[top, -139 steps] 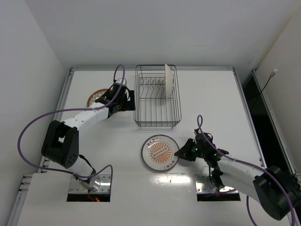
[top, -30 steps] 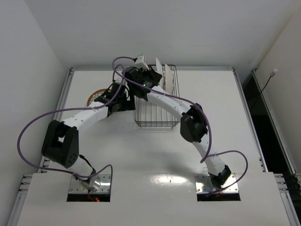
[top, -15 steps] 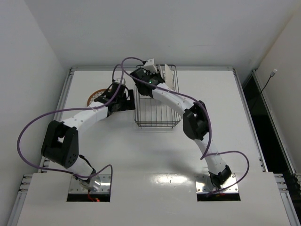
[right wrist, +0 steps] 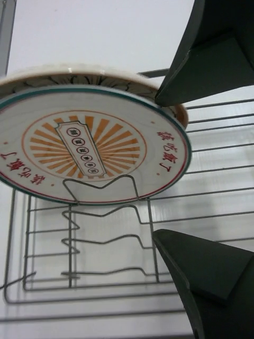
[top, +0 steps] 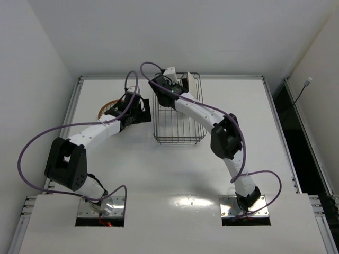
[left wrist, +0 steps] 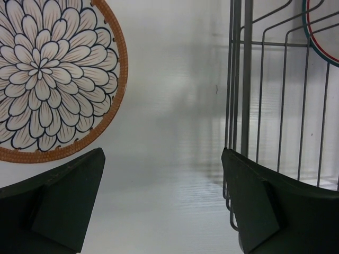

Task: Load the plates into the dish rack

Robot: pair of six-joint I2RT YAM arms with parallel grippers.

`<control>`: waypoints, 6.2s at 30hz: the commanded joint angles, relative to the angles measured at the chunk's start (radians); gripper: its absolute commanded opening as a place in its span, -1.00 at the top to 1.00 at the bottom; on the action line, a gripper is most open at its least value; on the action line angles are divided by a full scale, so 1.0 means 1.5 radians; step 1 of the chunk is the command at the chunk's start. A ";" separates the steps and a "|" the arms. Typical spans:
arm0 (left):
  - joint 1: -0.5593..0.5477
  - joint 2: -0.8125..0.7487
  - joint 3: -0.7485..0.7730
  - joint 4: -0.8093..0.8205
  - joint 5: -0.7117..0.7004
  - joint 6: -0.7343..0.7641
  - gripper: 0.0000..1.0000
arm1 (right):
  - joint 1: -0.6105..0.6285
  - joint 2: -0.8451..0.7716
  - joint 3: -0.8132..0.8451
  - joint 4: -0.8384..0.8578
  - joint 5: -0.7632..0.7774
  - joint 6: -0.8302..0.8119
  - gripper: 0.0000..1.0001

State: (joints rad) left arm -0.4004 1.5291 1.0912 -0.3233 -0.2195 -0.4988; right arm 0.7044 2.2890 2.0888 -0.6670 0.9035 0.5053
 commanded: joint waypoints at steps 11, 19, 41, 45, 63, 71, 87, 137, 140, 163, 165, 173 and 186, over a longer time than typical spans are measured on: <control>-0.004 -0.021 0.004 0.014 -0.102 0.021 -0.82 | 0.014 -0.276 -0.071 -0.022 -0.315 -0.023 -1.00; -0.004 0.078 0.004 0.014 -0.135 0.057 -0.84 | 0.041 -0.533 -0.339 0.025 -0.438 0.001 -1.00; 0.002 0.298 0.048 -0.026 -0.230 0.084 -0.37 | 0.055 -0.926 -0.498 -0.059 -0.461 0.027 -1.00; 0.002 0.306 0.060 -0.032 -0.218 0.090 0.15 | 0.055 -0.961 -0.511 -0.075 -0.445 0.040 -1.00; 0.002 0.307 0.073 -0.044 -0.169 0.110 1.00 | 0.055 -1.023 -0.517 -0.102 -0.423 0.071 -1.00; 0.002 0.313 0.079 -0.044 -0.175 0.110 0.89 | 0.055 -1.029 -0.517 -0.115 -0.417 0.077 -1.00; 0.002 0.326 0.079 -0.050 -0.152 0.128 1.00 | 0.055 -1.069 -0.529 -0.149 -0.396 0.090 -1.00; 0.083 -0.080 0.232 0.408 0.498 -0.269 1.00 | 0.055 -1.270 -0.718 -0.238 -0.385 0.156 -1.00; 0.083 -0.043 0.198 0.510 0.541 -0.317 1.00 | 0.055 -1.284 -0.738 -0.226 -0.395 0.156 -1.00; 0.071 0.222 0.254 0.725 0.503 -0.409 1.00 | 0.055 -1.262 -0.759 -0.214 -0.395 0.150 -1.00; 0.071 0.246 0.260 0.732 0.497 -0.409 1.00 | 0.055 -1.262 -0.759 -0.214 -0.395 0.150 -1.00; 0.064 0.284 0.261 0.754 0.463 -0.419 1.00 | 0.055 -1.262 -0.752 -0.235 -0.395 0.150 -1.00; 0.046 0.328 0.330 0.661 0.414 -0.349 1.00 | 0.055 -1.289 -0.745 -0.250 -0.408 0.162 -1.00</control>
State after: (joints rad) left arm -0.3046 2.0415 1.4708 0.5125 0.4175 -1.0500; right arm 0.7815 0.3710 0.9558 -1.0370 0.3058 0.7303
